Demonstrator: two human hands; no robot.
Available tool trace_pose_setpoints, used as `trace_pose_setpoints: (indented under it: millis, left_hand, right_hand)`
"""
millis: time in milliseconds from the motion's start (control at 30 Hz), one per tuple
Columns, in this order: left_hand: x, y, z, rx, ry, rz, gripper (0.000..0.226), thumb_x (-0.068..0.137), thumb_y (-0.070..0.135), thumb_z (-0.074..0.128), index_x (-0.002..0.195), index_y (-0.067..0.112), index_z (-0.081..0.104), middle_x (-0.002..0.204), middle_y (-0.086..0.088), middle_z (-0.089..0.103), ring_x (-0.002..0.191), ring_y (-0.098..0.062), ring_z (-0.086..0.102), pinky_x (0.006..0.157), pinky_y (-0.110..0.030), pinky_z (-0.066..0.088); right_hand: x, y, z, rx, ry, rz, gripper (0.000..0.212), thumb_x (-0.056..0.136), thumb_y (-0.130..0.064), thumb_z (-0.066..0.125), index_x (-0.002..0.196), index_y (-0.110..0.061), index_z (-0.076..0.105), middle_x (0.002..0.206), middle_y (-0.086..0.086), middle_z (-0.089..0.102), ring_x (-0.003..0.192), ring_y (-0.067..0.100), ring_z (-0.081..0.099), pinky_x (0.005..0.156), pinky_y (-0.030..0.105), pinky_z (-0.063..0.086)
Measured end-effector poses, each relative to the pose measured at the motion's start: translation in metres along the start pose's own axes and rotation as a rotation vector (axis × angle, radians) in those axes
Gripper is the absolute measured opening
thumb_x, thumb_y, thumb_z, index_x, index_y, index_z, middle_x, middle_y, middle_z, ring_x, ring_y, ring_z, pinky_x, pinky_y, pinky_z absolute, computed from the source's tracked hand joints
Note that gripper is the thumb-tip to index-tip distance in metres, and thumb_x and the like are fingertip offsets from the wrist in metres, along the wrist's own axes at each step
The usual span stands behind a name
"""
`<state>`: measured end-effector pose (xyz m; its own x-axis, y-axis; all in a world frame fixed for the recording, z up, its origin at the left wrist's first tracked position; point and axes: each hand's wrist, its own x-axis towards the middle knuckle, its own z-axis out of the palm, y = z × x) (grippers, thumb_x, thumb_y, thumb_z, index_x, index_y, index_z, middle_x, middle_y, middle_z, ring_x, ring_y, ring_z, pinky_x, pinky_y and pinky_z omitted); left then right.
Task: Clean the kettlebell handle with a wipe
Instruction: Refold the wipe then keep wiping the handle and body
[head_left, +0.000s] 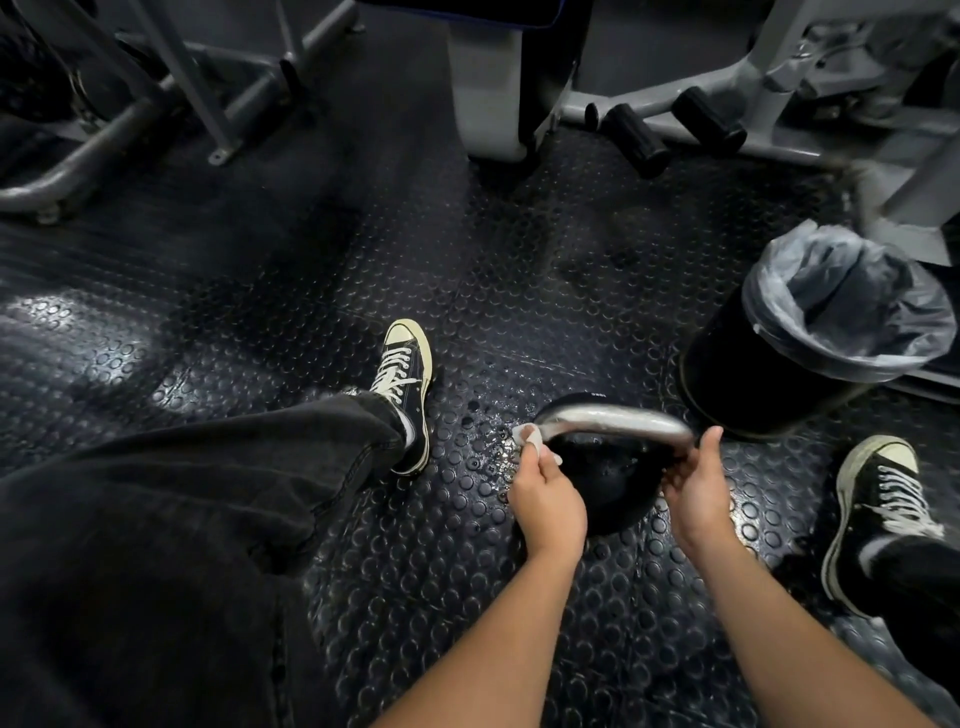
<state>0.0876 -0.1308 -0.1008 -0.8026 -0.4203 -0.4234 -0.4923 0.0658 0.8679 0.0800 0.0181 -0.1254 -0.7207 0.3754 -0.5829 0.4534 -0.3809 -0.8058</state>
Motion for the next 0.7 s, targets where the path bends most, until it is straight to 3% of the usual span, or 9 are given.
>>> trace_pose_setpoints:
  millis: [167, 300, 400, 467, 567, 700]
  left_hand:
    - [0.011, -0.001, 0.000, -0.010, -0.021, -0.072, 0.037, 0.108, 0.028, 0.035, 0.123, 0.011, 0.064, 0.095, -0.004, 0.066, 0.083, -0.015, 0.059, 0.086, -0.034, 0.051]
    - [0.009, 0.011, 0.000, 0.012, 0.017, 0.003, 0.032, 0.107, 0.025, 0.038, 0.126, 0.023, 0.064, 0.094, 0.001, 0.066, 0.081, -0.002, 0.056, 0.075, -0.019, 0.046]
    - [-0.001, 0.006, -0.003, 0.056, -0.012, 0.024, 0.035, 0.107, 0.026, 0.037, 0.129, 0.019, 0.063, 0.098, -0.001, 0.066, 0.088, -0.012, 0.061, 0.083, -0.028, 0.052]
    - [-0.004, 0.001, -0.001, 0.040, -0.024, -0.022, 0.036, 0.108, 0.026, 0.036, 0.131, 0.019, 0.062, 0.098, 0.001, 0.065, 0.090, -0.015, 0.062, 0.091, -0.037, 0.052]
    - [0.003, 0.007, 0.002, 0.023, -0.003, -0.077, 0.036, 0.108, 0.025, 0.036, 0.135, 0.023, 0.059, 0.097, 0.005, 0.063, 0.086, -0.008, 0.058, 0.091, -0.031, 0.049]
    - [0.003, 0.010, 0.000, 0.090, -0.002, -0.004, 0.037, 0.108, 0.026, 0.036, 0.137, 0.024, 0.058, 0.100, 0.000, 0.065, 0.087, -0.010, 0.058, 0.088, -0.030, 0.049]
  right_hand:
    - [-0.001, -0.001, 0.002, 0.006, -0.005, -0.010, 0.088, 0.091, -0.072, 0.032, 0.148, -0.007, 0.047, 0.139, 0.010, 0.060, 0.133, 0.023, 0.052, 0.115, 0.035, 0.035]
    - [0.000, -0.001, 0.002, 0.019, -0.018, -0.010, 0.096, 0.083, -0.076, 0.034, 0.147, -0.005, 0.047, 0.141, 0.012, 0.058, 0.134, 0.024, 0.051, 0.110, 0.033, 0.038]
    - [0.001, 0.002, 0.001, 0.011, -0.020, -0.012, 0.087, 0.092, -0.073, 0.031, 0.148, -0.008, 0.048, 0.141, 0.011, 0.059, 0.135, 0.024, 0.051, 0.113, 0.034, 0.036]
    - [0.000, 0.002, 0.001, -0.003, -0.018, -0.009, 0.094, 0.084, -0.078, 0.034, 0.148, -0.009, 0.048, 0.141, 0.011, 0.059, 0.135, 0.024, 0.051, 0.114, 0.036, 0.035]
    - [0.001, 0.000, 0.001, 0.001, -0.016, -0.004, 0.098, 0.080, -0.079, 0.036, 0.147, -0.008, 0.049, 0.141, 0.011, 0.060, 0.133, 0.023, 0.052, 0.115, 0.036, 0.035]
    - [0.003, 0.001, 0.000, 0.011, -0.015, -0.015, 0.087, 0.093, -0.072, 0.031, 0.145, -0.006, 0.050, 0.140, 0.014, 0.060, 0.134, 0.026, 0.052, 0.116, 0.037, 0.036]
